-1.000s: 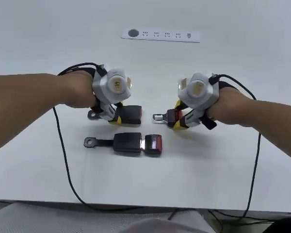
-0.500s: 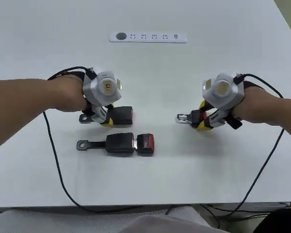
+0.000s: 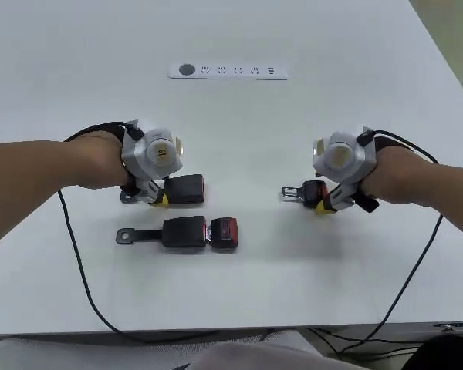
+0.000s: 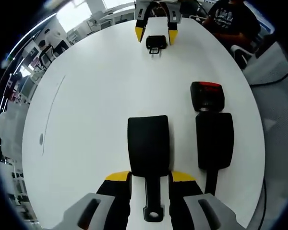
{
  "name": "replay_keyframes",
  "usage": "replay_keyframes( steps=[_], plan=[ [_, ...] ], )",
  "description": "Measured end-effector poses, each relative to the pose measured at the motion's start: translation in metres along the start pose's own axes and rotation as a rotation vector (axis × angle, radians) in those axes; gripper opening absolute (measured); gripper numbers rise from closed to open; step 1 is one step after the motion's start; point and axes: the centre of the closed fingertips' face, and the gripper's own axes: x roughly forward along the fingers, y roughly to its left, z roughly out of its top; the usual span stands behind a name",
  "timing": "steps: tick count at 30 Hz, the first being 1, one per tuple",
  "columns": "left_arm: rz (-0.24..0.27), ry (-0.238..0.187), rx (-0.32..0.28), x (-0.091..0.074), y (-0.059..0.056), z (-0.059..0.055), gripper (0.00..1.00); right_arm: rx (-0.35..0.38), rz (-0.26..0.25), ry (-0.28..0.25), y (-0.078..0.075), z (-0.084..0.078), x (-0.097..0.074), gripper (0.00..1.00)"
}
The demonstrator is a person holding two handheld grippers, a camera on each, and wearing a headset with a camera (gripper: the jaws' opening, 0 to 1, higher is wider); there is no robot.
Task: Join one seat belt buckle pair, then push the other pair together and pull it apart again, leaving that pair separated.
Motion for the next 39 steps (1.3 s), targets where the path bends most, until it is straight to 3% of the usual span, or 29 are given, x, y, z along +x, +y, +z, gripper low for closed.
replay_keyframes(
  steps=[2,5,8,10,12,15,18,21,23,25,29,32,36,39],
  plan=[
    [0.025,-0.022,-0.026,-0.010,0.003,-0.004,0.32,0.025,-0.042,-0.039,-0.003,0.004,-0.008,0.51],
    [0.063,-0.049,-0.069,-0.025,0.004,-0.011,0.36,0.128,-0.097,-0.149,-0.002,0.019,-0.023,0.57],
    [0.105,-0.078,-0.122,-0.041,0.002,-0.020,0.40,0.110,-0.126,-0.165,0.006,0.023,-0.035,0.61],
    [0.141,-0.129,-0.133,-0.057,-0.002,-0.025,0.42,0.115,-0.143,-0.209,0.016,0.030,-0.044,0.63],
    [0.187,-0.168,-0.216,-0.073,-0.003,-0.035,0.44,0.125,-0.144,-0.222,0.027,0.030,-0.051,0.64],
    [0.223,-0.211,-0.294,-0.088,-0.011,-0.056,0.47,0.176,-0.154,-0.254,0.037,0.030,-0.057,0.64],
    [0.259,-0.228,-0.386,-0.100,-0.027,-0.080,0.53,0.265,-0.175,-0.320,0.044,0.034,-0.063,0.66],
    [0.262,-0.227,-0.395,-0.106,-0.048,-0.090,0.60,0.300,-0.193,-0.345,0.052,0.035,-0.068,0.70],
    [0.261,-0.234,-0.385,-0.111,-0.062,-0.089,0.64,0.370,-0.210,-0.371,0.058,0.032,-0.072,0.72],
    [0.263,-0.235,-0.398,-0.115,-0.073,-0.090,0.68,0.386,-0.210,-0.385,0.066,0.028,-0.074,0.73],
    [0.288,-0.239,-0.442,-0.122,-0.083,-0.094,0.75,0.406,-0.229,-0.383,0.074,0.019,-0.077,0.80],
    [0.310,-0.244,-0.491,-0.125,-0.088,-0.101,0.78,0.458,-0.264,-0.414,0.071,0.016,-0.086,0.84],
    [0.307,-0.247,-0.509,-0.126,-0.097,-0.104,0.86,0.488,-0.275,-0.423,0.073,0.016,-0.090,0.89],
    [0.336,-0.258,-0.529,-0.131,-0.097,-0.107,0.88,0.499,-0.294,-0.416,0.073,0.016,-0.092,0.92]
  ],
)
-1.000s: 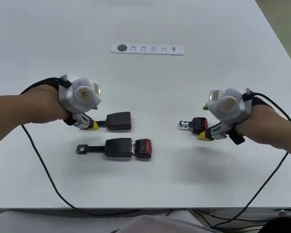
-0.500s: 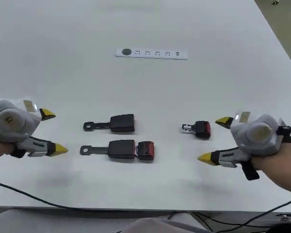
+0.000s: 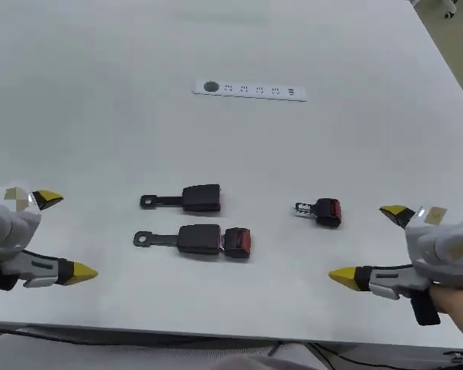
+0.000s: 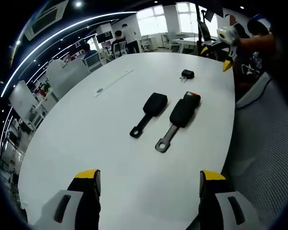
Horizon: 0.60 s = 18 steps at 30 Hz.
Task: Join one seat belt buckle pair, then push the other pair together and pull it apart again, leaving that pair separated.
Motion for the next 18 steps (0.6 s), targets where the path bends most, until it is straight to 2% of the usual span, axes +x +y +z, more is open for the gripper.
replay_keyframes(
  steps=[7,10,18],
  plan=[
    [0.043,-0.032,-0.051,-0.009,0.003,-0.003,0.96,0.035,-0.034,-0.020,-0.005,0.003,0.002,1.00],
    [0.045,-0.047,-0.081,-0.010,0.002,-0.005,0.98,0.033,-0.039,-0.013,-0.005,0.003,0.006,1.00],
    [0.073,-0.072,-0.102,-0.014,0.006,-0.005,1.00,0.061,-0.047,-0.025,-0.007,0.003,0.006,1.00]
  ],
)
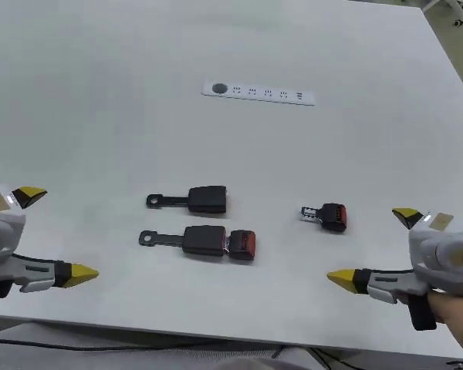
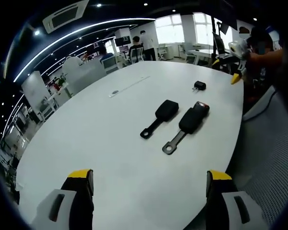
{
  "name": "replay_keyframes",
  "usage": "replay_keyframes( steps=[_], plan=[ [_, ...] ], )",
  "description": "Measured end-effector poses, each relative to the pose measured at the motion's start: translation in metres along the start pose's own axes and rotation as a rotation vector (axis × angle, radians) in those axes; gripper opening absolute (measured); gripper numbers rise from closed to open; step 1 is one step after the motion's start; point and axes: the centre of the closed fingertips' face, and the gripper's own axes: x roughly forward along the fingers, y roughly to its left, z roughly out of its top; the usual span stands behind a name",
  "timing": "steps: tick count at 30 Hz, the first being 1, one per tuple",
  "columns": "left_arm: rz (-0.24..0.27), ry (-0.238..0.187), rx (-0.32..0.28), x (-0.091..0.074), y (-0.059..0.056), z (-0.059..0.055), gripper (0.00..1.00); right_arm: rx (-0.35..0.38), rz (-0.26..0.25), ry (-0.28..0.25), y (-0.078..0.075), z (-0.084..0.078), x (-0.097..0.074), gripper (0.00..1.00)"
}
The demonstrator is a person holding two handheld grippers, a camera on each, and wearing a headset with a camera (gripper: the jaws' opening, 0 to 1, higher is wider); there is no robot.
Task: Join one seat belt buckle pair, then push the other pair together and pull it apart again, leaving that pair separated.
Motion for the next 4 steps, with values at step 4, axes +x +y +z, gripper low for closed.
replay_keyframes(
  steps=[4],
  plan=[
    [0.002,0.003,-0.005,0.0019,-0.0007,-0.0001,1.00,0.005,0.013,0.007,0.0048,-0.0018,0.0046,1.00]
  ],
)
